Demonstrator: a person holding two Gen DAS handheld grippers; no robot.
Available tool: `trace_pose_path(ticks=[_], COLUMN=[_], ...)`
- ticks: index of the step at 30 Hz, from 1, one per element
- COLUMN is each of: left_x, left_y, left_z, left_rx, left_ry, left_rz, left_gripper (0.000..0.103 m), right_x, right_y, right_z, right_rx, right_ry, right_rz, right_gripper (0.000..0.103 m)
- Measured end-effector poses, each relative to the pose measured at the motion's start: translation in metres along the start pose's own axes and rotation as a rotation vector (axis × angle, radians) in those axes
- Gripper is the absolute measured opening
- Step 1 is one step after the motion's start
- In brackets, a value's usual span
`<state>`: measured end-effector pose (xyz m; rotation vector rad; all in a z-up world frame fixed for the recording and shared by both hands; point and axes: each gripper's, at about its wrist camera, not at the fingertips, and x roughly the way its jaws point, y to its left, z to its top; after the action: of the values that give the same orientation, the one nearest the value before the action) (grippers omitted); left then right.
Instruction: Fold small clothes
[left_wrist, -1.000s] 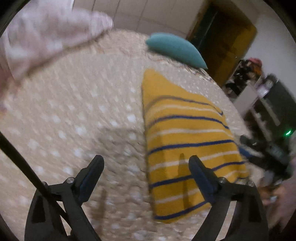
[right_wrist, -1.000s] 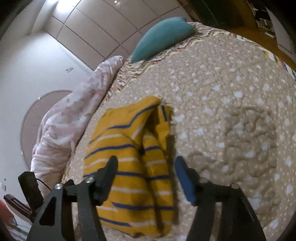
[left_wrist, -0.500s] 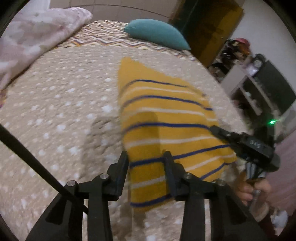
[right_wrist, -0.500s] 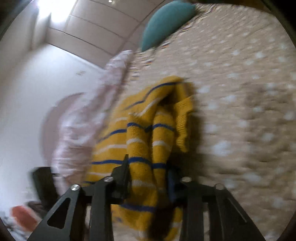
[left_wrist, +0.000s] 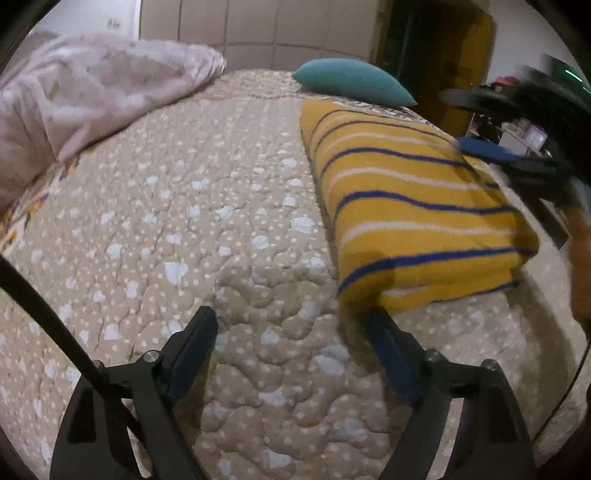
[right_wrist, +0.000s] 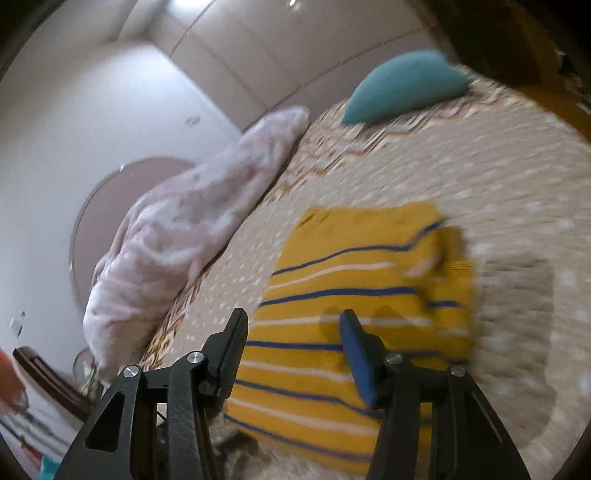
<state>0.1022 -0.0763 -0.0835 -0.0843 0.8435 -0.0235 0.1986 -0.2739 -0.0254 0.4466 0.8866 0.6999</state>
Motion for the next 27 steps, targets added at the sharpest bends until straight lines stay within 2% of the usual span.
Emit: trace_pose_path(ticks=[2,4,5,7,8,11,13,14,15,19,21,22,23,24,27], left_x=[0.001,0.002,0.003,0.004,0.005,0.005,0.009,0.010,0.010,0.008,0.002,-0.002,-0.005,-0.008,-0.011], left_y=[-0.004,-0.004,-0.001,0.001,0.001,-0.004,-0.010,-0.011,-0.011,-0.010,-0.012,-0.013,-0.016,-0.019,-0.027], left_z=[-0.003,-0.002,-0.002,-0.001,0.000,-0.001,0.000,0.000,0.000,-0.001,-0.005,-0.008,-0.012,-0.016,-0.024], left_rx=[0.024,0.020,0.011,0.011,0.019,0.049,0.070,0.071,0.068,0.051,0.016,-0.009,-0.038,-0.053,-0.065], left_ry=[0.001,0.002,0.004,0.013,0.025,0.052,0.067,0.067,0.067,0.059,0.064,0.064,0.063,0.059,0.033], left_rz=[0.014,0.001,-0.022,-0.066,-0.089,-0.062,-0.029,-0.017,-0.015,-0.023,0.008,0.019,0.029,0.043,0.102], left_gripper=[0.089,0.092,0.093,0.103,0.103,0.103,0.103,0.103,0.103,0.103,0.103,0.103,0.103,0.103,0.103], right_x=[0.032,0.045,0.044,0.035,0.031,-0.003,-0.030,-0.042,-0.049,-0.079,-0.087,-0.089,-0.093,-0.092,-0.088], right_y=[-0.016,-0.027,-0.027,-0.025,-0.022,-0.014,-0.021,-0.025,-0.028,-0.020,-0.007,-0.001,0.000,-0.001,-0.022], right_z=[-0.002,-0.014,-0.019,-0.041,-0.051,-0.085,-0.109,-0.120,-0.128,-0.158,-0.159,-0.158,-0.157,-0.153,-0.147], right_rx=[0.081,0.131,0.128,0.111,0.088,-0.010,0.024,0.041,0.041,-0.037,-0.109,-0.161,-0.187,-0.192,-0.112], right_ry=[0.077,0.074,0.069,0.100,0.107,0.089,0.065,0.064,0.066,-0.009,-0.064,-0.093,-0.104,-0.103,-0.092], right_rz=[0.052,0.027,0.036,0.029,0.020,-0.061,-0.065,-0.092,-0.142,-0.301,-0.453,-0.535,-0.576,-0.605,-0.623], right_gripper=[0.056,0.046,0.046,0.046,0.045,0.045,0.045,0.046,0.051,0.051,0.052,0.055,0.059,0.066,0.067])
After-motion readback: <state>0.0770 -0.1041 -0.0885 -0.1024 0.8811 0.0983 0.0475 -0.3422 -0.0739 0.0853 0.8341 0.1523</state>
